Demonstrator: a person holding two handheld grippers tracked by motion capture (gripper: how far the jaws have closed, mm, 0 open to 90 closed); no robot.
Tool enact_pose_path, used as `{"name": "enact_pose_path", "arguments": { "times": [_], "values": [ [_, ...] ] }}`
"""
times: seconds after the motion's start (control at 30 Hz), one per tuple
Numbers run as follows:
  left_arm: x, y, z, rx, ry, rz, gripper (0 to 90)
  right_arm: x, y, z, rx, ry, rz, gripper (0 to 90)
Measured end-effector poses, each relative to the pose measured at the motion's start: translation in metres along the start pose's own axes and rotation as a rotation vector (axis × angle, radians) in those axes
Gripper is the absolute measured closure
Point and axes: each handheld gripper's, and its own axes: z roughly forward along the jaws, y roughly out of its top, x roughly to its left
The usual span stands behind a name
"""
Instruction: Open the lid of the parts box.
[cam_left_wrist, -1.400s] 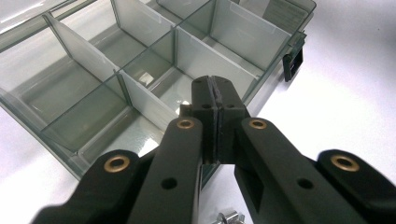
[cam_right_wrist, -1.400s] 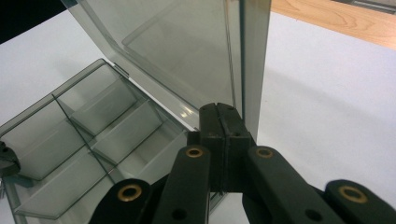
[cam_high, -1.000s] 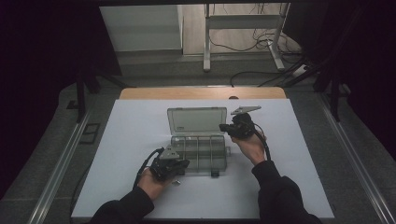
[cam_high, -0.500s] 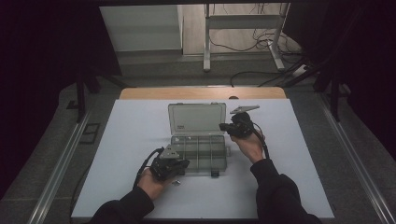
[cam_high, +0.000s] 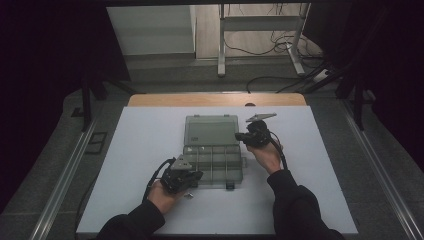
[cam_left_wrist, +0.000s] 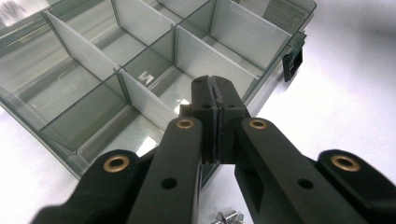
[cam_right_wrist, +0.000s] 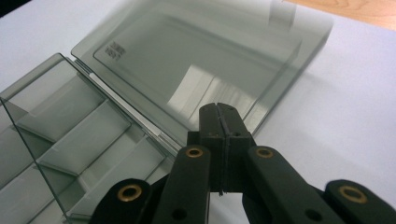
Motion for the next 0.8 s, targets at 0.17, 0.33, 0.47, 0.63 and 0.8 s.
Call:
{"name": "enact_pose_path", "arguments": {
  "times": [0.17,0.33,0.47,0.63,0.8],
  "values": [
    [0.0,0.0,0.0,0.0,0.0,0.001,89.1,0.002,0.0,-0.001,0.004,0.003,-0.004,88.7],
    [-0.001,0.0,0.0,-0.001,0.006,0.0,89.1,0.003,0.0,-0.005,0.01,0.0,-0.015,88.6],
    [-0.001,0.0,0.0,-0.004,0.007,-0.003,89.0,0.006,0.001,-0.01,0.004,0.0,-0.024,88.5],
    [-0.002,0.0,-0.005,-0.017,0.025,0.01,86.1,0.012,0.002,-0.017,-0.002,0.007,-0.04,85.8],
    [-0.002,0.001,-0.008,-0.033,0.021,-0.004,83.9,0.018,0.002,-0.023,0.0,0.003,-0.061,81.2]
  ]
}}
